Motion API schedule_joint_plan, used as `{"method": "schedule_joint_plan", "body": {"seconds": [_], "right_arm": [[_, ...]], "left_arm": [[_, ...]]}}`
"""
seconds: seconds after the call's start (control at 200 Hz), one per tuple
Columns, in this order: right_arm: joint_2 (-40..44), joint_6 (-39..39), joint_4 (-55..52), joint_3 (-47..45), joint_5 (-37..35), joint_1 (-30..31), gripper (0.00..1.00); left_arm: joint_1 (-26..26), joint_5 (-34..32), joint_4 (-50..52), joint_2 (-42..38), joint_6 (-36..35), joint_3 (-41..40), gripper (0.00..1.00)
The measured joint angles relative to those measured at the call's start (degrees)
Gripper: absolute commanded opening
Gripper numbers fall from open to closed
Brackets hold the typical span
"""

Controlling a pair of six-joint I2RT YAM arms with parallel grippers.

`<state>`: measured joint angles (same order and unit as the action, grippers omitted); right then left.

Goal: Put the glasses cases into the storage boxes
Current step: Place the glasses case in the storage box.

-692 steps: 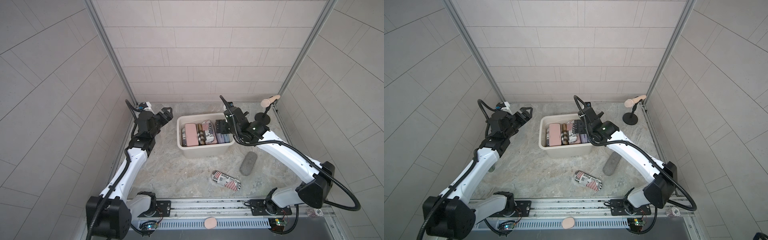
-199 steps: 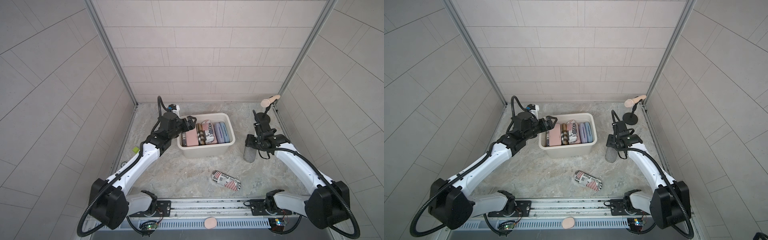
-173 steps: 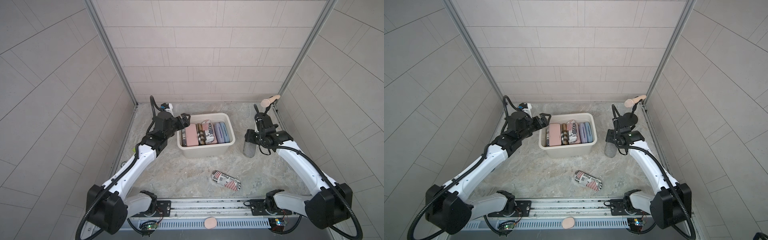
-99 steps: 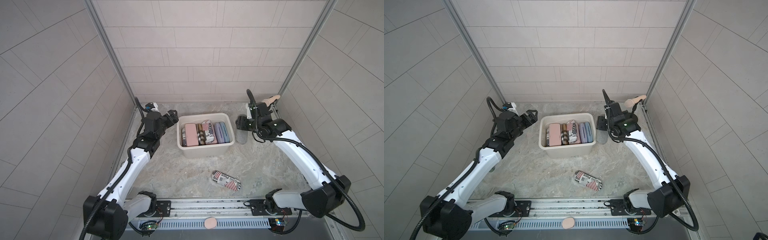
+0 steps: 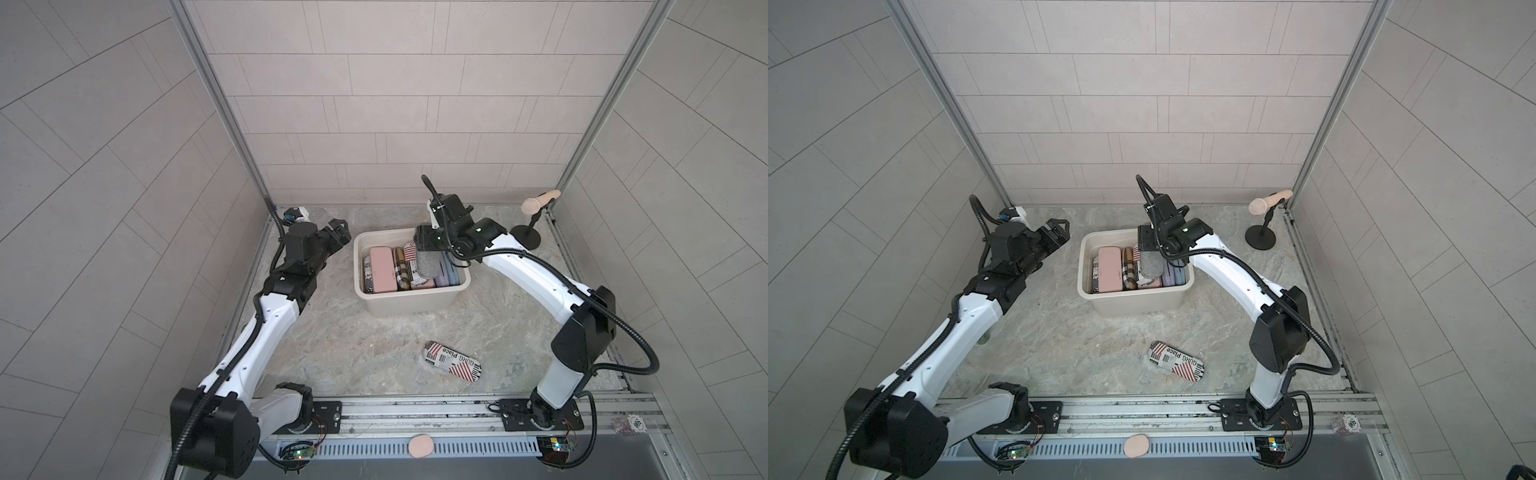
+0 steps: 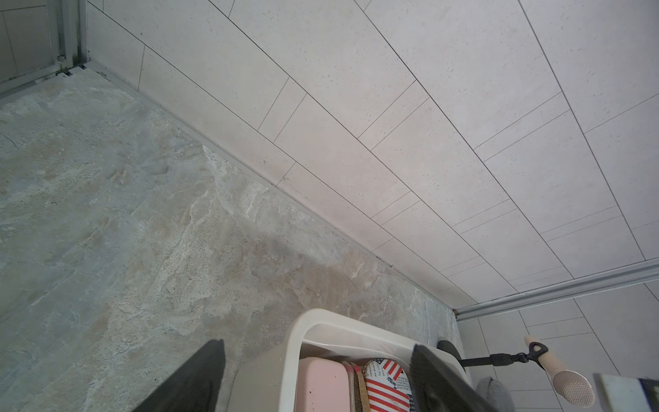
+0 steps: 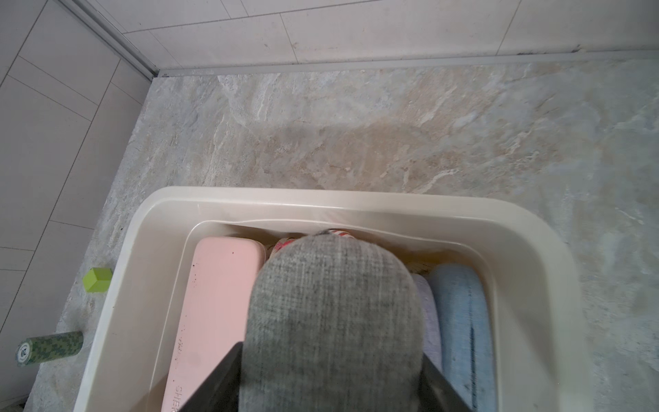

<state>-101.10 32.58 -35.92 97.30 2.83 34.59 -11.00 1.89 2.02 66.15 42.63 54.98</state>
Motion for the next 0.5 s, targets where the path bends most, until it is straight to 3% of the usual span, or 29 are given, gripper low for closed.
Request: {"method": "schedule_joint_plan", "body": {"seconds": [0.5], "right_arm": [[-5.7, 2.9, 1.7, 2.9, 0.7, 3.2, 0.79]], "left_arm": [[0.3, 0.7, 0.0, 0.0, 0.4, 0.0, 0.89]]}}
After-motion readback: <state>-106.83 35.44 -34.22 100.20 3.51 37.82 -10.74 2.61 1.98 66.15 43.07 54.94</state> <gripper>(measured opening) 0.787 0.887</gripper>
